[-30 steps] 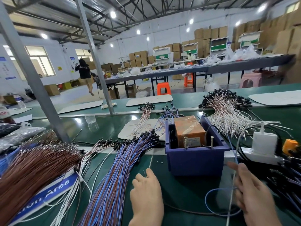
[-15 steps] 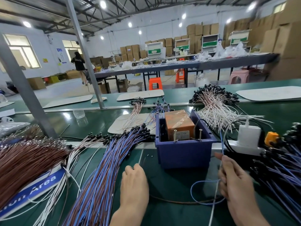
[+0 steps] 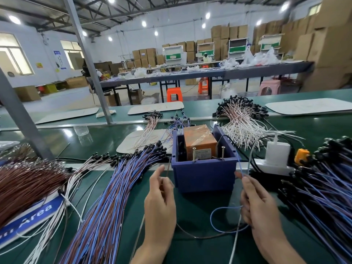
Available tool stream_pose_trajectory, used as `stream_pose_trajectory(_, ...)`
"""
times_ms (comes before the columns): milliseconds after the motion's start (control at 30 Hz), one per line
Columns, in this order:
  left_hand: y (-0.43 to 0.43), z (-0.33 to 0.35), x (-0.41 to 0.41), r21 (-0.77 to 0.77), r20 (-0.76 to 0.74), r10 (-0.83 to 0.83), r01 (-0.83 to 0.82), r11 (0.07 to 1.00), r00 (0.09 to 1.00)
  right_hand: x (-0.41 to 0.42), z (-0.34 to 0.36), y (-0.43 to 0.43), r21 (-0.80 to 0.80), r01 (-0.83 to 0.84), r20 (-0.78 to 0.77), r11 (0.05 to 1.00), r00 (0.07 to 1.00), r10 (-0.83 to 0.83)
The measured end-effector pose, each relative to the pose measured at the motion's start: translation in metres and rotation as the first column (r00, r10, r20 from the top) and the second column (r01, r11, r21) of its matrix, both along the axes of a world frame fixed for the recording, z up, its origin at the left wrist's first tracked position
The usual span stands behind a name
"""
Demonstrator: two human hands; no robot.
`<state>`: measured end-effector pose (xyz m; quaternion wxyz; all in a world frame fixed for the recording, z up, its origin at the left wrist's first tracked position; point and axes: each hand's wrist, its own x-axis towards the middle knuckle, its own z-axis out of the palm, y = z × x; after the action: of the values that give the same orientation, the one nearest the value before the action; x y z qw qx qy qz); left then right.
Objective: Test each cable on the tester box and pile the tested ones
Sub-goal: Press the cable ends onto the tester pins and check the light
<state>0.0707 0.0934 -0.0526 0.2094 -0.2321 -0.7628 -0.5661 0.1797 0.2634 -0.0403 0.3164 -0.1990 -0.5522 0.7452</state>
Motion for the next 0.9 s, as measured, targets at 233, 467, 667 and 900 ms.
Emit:
stream_pose_trajectory(233,0.03,0.004,-0.003,-0.025,-0.152,0.001,-0.005,1.0,0.988,-0.001,-0.006,-0.004,0.167,-0.008,0.022,0.986,1.0,0.004)
stream_pose_trajectory(467,0.036,0.001,-0.01,0.035,-0.171,0.029,-0.024,0.999,0.985,-0.002,-0.008,-0.008,0.251,0.009,0.01,0.968,1.0,-0.012)
stream_pose_trajectory(667,0.037,-0.001,-0.011,0.016,-0.172,0.024,-0.022,1.0,0.985,-0.001,-0.008,-0.008,0.268,0.002,0.009,0.964,1.0,-0.005)
stream_pose_trajectory(900,0.037,-0.003,-0.011,0.019,-0.168,-0.01,0.013,1.0,0.986,-0.001,-0.008,-0.008,0.278,0.009,0.005,0.961,1.0,-0.011)
